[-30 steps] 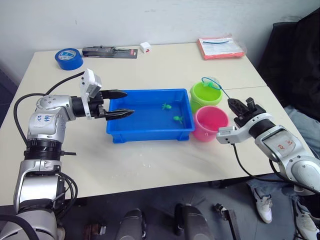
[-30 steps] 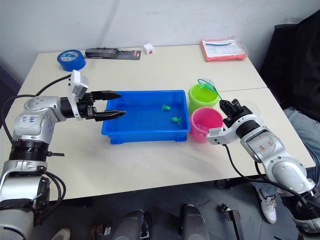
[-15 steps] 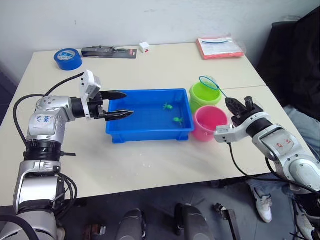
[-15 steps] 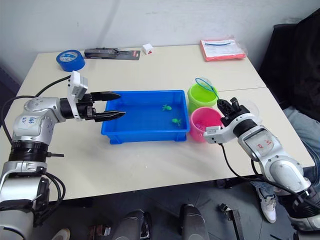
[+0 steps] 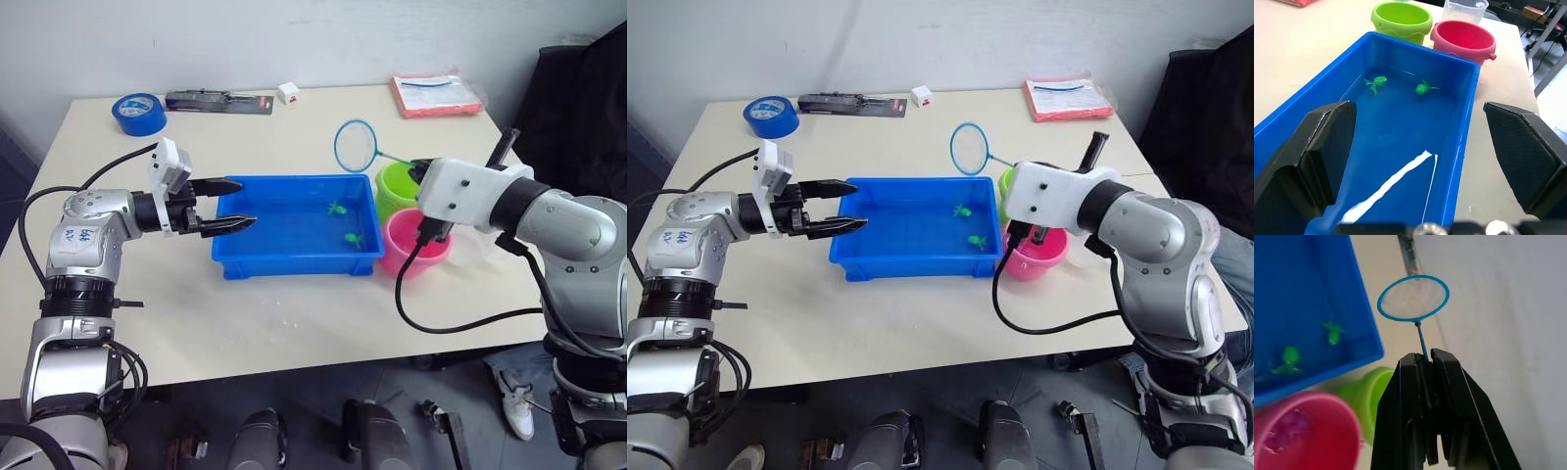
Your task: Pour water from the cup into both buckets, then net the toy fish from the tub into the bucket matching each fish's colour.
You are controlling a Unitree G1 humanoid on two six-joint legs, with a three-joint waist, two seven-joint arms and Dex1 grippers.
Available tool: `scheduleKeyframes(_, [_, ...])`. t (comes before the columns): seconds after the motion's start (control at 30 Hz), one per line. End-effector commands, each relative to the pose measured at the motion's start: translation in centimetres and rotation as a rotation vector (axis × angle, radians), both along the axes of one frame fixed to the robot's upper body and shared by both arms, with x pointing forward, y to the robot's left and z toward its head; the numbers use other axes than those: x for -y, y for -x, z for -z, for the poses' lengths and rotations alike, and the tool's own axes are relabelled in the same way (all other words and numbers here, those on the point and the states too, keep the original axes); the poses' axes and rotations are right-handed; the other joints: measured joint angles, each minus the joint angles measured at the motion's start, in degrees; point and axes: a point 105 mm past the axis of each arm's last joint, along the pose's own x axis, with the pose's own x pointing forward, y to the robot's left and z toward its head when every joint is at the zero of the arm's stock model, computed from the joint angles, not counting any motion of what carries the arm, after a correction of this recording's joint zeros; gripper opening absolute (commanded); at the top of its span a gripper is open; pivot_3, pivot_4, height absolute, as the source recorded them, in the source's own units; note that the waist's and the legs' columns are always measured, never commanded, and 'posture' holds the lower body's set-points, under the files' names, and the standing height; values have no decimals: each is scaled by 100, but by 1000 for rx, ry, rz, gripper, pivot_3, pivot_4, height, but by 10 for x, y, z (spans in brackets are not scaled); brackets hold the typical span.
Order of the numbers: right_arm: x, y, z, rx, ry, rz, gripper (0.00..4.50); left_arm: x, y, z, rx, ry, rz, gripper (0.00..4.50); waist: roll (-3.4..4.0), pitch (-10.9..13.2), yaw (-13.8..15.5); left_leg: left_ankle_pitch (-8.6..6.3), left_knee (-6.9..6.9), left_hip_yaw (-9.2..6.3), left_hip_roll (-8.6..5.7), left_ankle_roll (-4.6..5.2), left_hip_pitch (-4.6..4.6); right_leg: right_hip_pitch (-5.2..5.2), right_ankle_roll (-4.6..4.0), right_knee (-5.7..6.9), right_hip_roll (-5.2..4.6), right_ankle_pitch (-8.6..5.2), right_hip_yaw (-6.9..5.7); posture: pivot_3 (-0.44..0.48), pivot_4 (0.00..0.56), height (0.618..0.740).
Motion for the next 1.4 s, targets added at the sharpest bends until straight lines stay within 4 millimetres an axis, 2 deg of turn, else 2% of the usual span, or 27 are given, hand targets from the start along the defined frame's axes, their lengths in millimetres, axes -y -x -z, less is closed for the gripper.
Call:
scheduleKeyframes(0.03, [0, 3, -6, -153, -219, 38, 782, -1, 2, -10, 48, 6, -3, 4482, 1, 0, 0, 0, 0, -1, 0, 0, 0, -1, 0, 2, 0, 0, 0, 0, 150, 737])
scheduleKeyframes(0.3, [-24, -5, 15, -569, -642, 108, 782, -3, 6, -8, 45, 10, -16, 4482, 3, -2, -62, 0, -4, -4, 0, -1, -1, -10, -1, 13, 1, 0, 1, 0, 150, 737])
scheduleKeyframes(0.53, [-32, -14, 35, -667, -737, 136, 782, -3, 8, -7, 43, 11, -22, 4482, 3, -2, -54, 0, -5, -6, -23, -1, -3, -10, -1, 15, -11, 0, 0, 0, 150, 737])
scheduleKeyframes(0.67, [-31, -18, 52, -708, -779, 200, 782, -3, 9, -6, 41, 12, -26, 4482, 3, -2, -70, 0, -8, -7, -22, -1, -2, -11, -1, 16, -10, 0, 0, 0, 150, 737])
scheduleKeyframes(0.8, [-28, -19, 61, -733, -777, 232, 782, -4, 10, -5, 39, 12, -30, 4482, 3, -2, -74, 0, -9, -5, -21, -1, -2, -13, -1, 17, -9, -1, 0, 0, 150, 737])
scheduleKeyframes(0.9, [-26, -19, 67, -768, -766, 237, 782, -4, 11, -5, 39, 13, -32, 4482, 3, -2, -74, 0, -10, -6, -21, -1, -2, -13, -1, 16, -9, -1, 0, 0, 150, 737])
scheduleKeyframes(1.07, [-21, -17, 61, -719, -603, 254, 782, -4, 12, -4, 38, 16, -35, 4482, 3, -2, -67, 0, -8, -6, -21, 0, -2, -12, -1, 14, -11, -1, 3, 0, 150, 737])
scheduleKeyframes(1.27, [-8, 2, 62, -668, -323, 229, 782, -6, 13, -4, 39, 15, -43, 4482, 2, -2, -60, -1, -13, -6, -19, 2, -3, -14, -1, 7, -11, -1, 5, 0, 150, 737])
scheduleKeyframes(1.4, [0, 2, 55, -550, -186, 179, 782, -6, 13, -4, 40, 17, -43, 4482, 2, -2, -55, -2, -11, -4, -18, 3, -3, -12, -1, 5, -10, 0, 5, 0, 150, 737])
